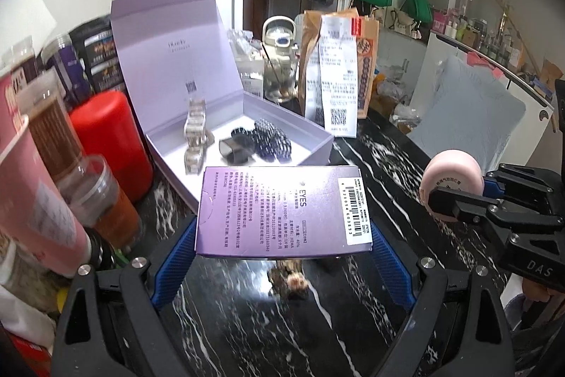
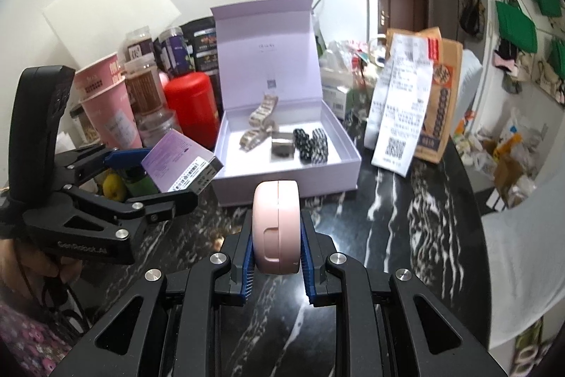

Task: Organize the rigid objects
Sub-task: 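Carry the purple card with the left tool while the right tool carries the compact to the box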

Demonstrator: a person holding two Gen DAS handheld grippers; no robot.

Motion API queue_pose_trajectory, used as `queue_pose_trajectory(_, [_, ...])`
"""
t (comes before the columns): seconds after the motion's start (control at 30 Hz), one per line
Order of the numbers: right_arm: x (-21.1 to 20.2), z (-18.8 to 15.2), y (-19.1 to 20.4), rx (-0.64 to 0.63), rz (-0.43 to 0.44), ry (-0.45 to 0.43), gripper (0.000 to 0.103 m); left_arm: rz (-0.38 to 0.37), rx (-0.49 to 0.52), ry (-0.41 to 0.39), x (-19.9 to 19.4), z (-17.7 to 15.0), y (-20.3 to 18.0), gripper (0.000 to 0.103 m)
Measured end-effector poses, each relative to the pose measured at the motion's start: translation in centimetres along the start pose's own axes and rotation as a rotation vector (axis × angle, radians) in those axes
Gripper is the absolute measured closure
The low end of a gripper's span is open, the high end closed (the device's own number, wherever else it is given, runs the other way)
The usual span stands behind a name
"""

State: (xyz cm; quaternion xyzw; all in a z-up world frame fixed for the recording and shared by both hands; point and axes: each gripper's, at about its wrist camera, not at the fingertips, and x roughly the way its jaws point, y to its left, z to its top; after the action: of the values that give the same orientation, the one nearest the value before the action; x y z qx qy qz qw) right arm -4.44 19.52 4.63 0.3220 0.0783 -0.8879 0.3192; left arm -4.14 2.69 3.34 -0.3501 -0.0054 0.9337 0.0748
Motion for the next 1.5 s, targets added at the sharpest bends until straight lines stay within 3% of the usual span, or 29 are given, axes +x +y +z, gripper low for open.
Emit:
queue_pose_trajectory(0.73, [1.5,6.5,-1.4,-0.040,0.010,-0.078,0.081,0.020,0.052,-0.095,1.9,6.9,1.2,0.010])
queue_pose_trajectory(1.5, [6.9,13.2,-3.5,-0.052,-0.008,-0.133,0.081,0.096,0.044,-0.181,7.0,13.1,5.3,0.010])
